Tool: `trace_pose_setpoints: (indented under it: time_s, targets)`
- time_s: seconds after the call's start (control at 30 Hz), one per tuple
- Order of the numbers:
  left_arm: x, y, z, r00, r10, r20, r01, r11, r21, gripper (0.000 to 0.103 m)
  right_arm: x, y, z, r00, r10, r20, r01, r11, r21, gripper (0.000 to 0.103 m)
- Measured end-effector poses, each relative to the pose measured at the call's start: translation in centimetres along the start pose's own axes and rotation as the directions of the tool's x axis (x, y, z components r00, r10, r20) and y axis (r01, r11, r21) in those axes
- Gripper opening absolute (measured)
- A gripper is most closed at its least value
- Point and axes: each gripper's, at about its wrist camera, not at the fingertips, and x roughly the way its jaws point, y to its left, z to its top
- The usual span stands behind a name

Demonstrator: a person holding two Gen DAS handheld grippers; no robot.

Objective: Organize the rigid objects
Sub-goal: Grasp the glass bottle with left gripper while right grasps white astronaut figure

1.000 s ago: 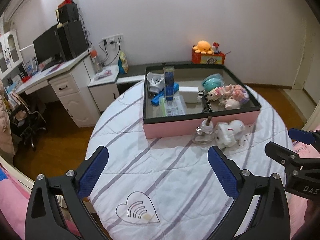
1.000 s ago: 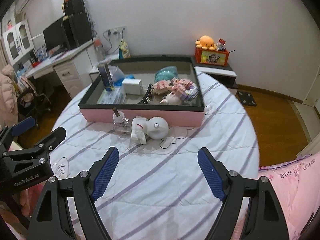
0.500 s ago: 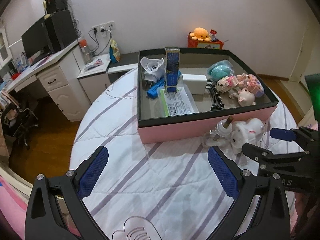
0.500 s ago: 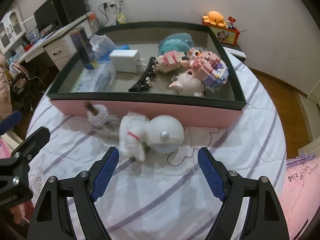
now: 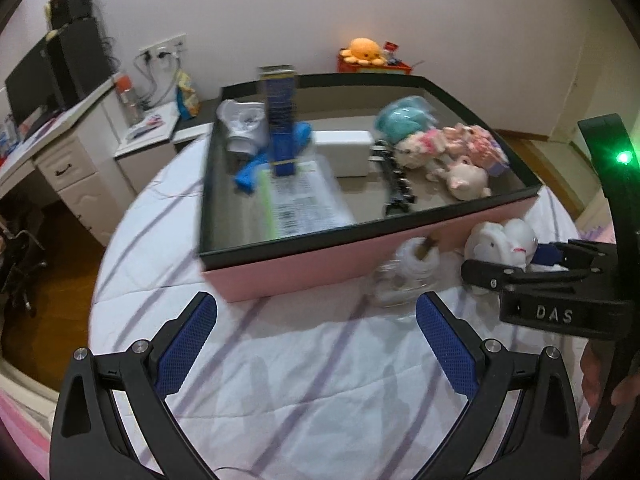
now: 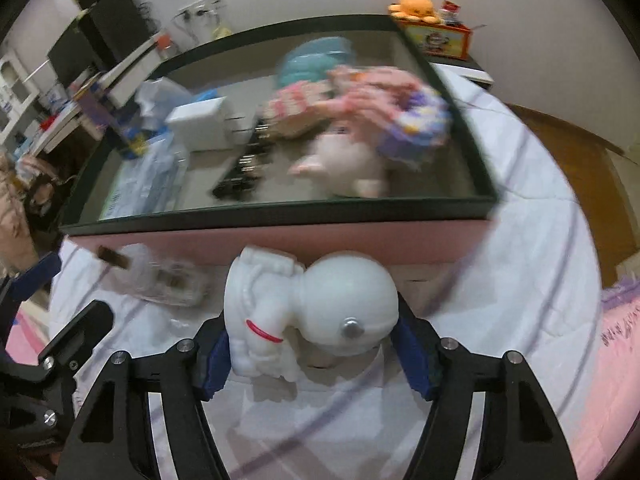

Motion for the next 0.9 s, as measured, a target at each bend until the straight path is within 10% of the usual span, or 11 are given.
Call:
trace_pose_setpoints:
  time_s: [0.37, 0.57, 0.9]
  targets:
    - [4.7, -3.7, 0.7, 0.997, 0.04, -0.071, -0.04, 0.999, 0.011, 0.1, -0.1, -2.3, -0.1, 1.0, -0.026, 0.006, 0.026, 1.0, -0.003, 0.07]
    - [4.6, -1.9, 0.4, 0.995, 0.054, -0.085, -0.062, 0.994, -0.088, 0.044, -0.1, -2.6, 0.2, 1.0, -0.028, 0.008, 0.028, 0.999, -0.022, 0.07]
    - [4.3, -1.6, 0.1, 0.996, 0.031, -0.086, -0.039, 0.996, -0.084, 0.044, -0.1, -2.0, 0.1, 0.999, -0.044, 0.011, 0.044, 0.999, -0.023, 0.07]
